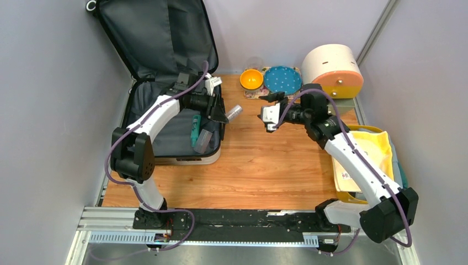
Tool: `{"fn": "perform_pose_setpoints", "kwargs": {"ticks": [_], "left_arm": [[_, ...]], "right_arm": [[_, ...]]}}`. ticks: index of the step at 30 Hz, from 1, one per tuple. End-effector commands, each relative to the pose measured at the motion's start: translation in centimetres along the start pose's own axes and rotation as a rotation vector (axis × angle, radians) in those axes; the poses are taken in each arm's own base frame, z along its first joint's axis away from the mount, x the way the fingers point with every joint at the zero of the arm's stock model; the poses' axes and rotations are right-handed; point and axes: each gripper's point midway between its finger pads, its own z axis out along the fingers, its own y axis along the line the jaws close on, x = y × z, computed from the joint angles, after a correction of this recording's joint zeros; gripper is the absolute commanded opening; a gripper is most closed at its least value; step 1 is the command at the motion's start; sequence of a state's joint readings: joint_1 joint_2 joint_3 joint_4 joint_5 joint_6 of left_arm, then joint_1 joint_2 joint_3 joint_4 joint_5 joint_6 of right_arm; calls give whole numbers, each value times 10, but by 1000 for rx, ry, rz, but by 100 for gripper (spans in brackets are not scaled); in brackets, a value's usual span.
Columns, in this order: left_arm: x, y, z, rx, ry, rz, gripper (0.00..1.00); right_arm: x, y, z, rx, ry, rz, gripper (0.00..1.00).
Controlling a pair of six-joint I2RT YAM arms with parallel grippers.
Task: Open, take out, and arrange the luggage
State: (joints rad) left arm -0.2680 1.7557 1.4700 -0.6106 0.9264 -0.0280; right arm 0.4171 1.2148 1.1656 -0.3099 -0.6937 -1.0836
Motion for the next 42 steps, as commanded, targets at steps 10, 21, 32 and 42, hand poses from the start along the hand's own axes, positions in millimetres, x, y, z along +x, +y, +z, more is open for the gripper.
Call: {"fn": "perform_pose_setpoints", "kwargs": {"ticks": [10, 21, 32, 42], "left_arm": [[21, -86, 21, 236, 105, -226, 0], [24, -99, 26, 279, 125, -230, 0], [23, -103, 25, 295, 119, -217, 12], [-6, -57, -2, 157, -15, -189, 76]], "right_arm": [[12, 71, 38, -308, -65, -354, 58], [23, 88, 64, -382, -75, -352, 58], [27, 80, 73, -355, -63, -393, 23], [94, 30, 7, -222, 216, -250, 0]]}}
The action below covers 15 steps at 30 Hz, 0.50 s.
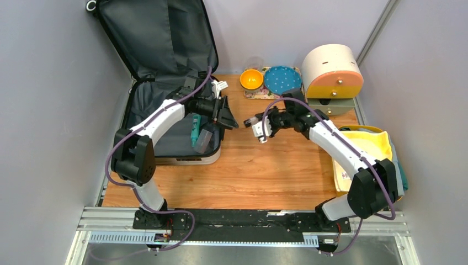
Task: Open, take out, and arrange the luggage
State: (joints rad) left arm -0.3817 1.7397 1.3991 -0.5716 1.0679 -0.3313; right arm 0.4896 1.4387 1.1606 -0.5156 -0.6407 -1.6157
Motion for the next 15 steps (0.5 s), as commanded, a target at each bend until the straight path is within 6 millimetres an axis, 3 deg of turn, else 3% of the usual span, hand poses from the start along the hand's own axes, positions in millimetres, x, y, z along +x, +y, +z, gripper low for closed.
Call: {"fn": "perform_pose_setpoints", "kwargs": {"ticks": [1, 3, 5, 9, 14, 15], "left_arm": [[-38, 4, -42, -51, -146, 91, 77], [-46, 7, -49, -71, -164, 101, 78], [-51, 11, -54, -84, -178, 110, 78], [-50, 15, -52, -83, -175, 101, 79], [-50, 16, -52, -84, -174, 98, 79], [-50, 17, -52, -87, -176, 100, 80]], "right_arm": [[51, -17, -62, 102, 173, 99, 0], [89, -16, -93, 139, 276, 172, 0], [117, -9, -110, 138, 349, 229, 0], [185, 5, -159, 167, 510, 340, 0], [244, 24, -191, 188, 658, 412, 0], [257, 20, -194, 217, 684, 395, 0]]}}
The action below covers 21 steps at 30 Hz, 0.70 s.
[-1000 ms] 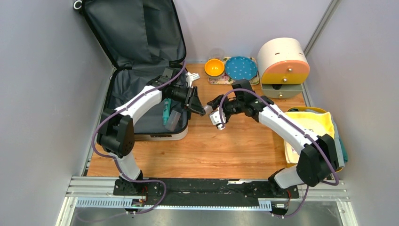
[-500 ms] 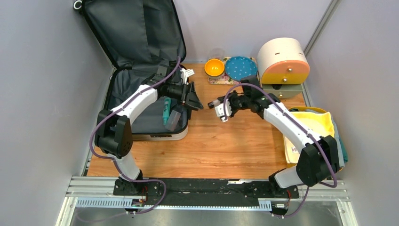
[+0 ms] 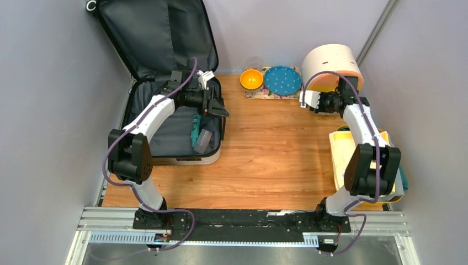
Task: Open, take out, and arrange the luggage
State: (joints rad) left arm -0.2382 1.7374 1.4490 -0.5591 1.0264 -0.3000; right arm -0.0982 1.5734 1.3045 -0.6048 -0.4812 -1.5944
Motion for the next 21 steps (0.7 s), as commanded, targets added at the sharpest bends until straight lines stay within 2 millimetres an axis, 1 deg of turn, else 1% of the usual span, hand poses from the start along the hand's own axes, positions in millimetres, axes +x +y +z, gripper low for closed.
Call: {"fn": "perform_pose_setpoints", "kwargs": {"ticks": [1, 2, 3, 4, 7, 11, 14, 15, 18, 21], "left_arm": [[-9, -10, -3, 10, -19, 63, 80], [-9, -9, -3, 9, -19, 61, 80], [-8, -8, -2, 8, -17, 57, 80], [-8, -9, -2, 8, -17, 59, 80], [-7, -6, -1, 1, -15, 55, 80], [-6, -6, -2, -1, -13, 57, 80], [-6, -6, -2, -1, -12, 59, 80], [-6, -5, -3, -3, -13, 60, 81], [-6, -4, -2, -2, -11, 62, 81], [-5, -4, -3, -2, -10, 64, 81]], "right_arm": [[44, -24, 5, 92, 115, 5, 0], [53, -27, 6, 112, 148, 10, 0], [60, -32, 11, 136, 162, 9, 0], [66, -31, 14, 141, 181, 23, 0], [73, -39, 23, 187, 189, 27, 0], [81, -38, 31, 186, 204, 18, 2], [84, -36, 35, 175, 215, 8, 19], [85, -37, 35, 175, 216, 8, 32], [86, -38, 34, 178, 219, 8, 53], [81, -40, 30, 184, 210, 4, 61]]}}
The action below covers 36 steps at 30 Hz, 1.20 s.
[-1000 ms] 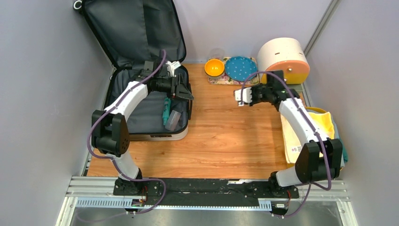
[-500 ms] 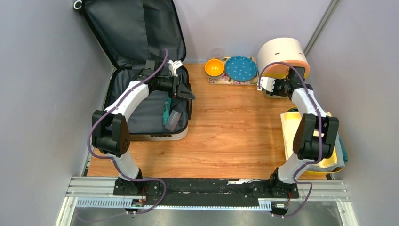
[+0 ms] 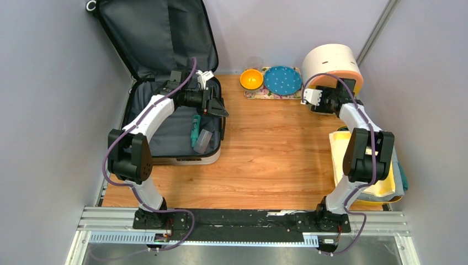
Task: Open, take out, and arrange the luggage
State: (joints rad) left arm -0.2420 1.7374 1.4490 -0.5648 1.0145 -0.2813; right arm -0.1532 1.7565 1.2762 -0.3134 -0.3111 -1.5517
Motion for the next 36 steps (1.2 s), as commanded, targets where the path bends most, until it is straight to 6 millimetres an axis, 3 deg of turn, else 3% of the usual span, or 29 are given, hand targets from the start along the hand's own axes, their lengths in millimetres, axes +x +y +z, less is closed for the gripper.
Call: {"fn": "perform_pose_setpoints", "kwargs": {"ticks": [1, 6, 8, 10, 15, 20, 26, 31, 36], "left_arm": [[-7, -5, -4, 7, -13, 48, 82], [-7, -4, -5, 12, -14, 50, 82], [-8, -5, -5, 17, -15, 57, 82], [-9, -5, -7, 15, -24, 69, 82], [-12, -4, -11, 20, -64, 86, 81], [-15, 0, -15, 15, -84, 87, 81], [-19, 5, -19, 8, -98, 71, 81], [-23, 10, -21, 3, -113, 64, 81], [-23, 12, -21, -3, -116, 59, 81]], "right_arm": [[-5, -30, -9, 91, -6, -35, 61], [-18, -35, -25, 98, -46, -23, 61], [-27, -40, -37, 104, -89, 0, 57], [-34, -29, -43, 58, -144, 24, 53], [-31, 7, -47, -83, -148, 33, 43], [-25, 29, -37, -201, -132, 64, 23], [-20, 34, -28, -267, -86, 35, 8], [-5, 36, -15, -282, -5, -23, 6], [1, 11, 9, -123, 69, -37, 8]]}}
